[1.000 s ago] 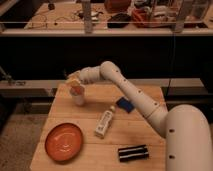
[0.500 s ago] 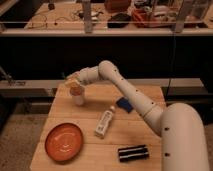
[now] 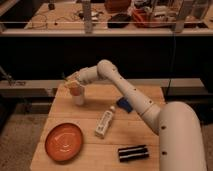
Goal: Place the pepper in the ceramic cup
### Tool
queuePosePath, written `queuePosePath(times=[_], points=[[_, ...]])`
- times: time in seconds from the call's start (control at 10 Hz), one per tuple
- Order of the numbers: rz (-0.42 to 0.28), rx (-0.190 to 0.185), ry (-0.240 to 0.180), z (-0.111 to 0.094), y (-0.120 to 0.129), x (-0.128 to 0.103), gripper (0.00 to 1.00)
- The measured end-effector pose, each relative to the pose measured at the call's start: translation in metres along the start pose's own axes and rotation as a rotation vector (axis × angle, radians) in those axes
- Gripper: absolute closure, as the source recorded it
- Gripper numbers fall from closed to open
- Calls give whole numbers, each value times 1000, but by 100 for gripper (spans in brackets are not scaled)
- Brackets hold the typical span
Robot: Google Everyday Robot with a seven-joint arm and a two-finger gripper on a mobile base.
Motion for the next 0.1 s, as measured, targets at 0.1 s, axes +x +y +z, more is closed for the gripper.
queuePosePath(times=[0.1], points=[[-4, 2, 8, 0, -1, 0, 20]])
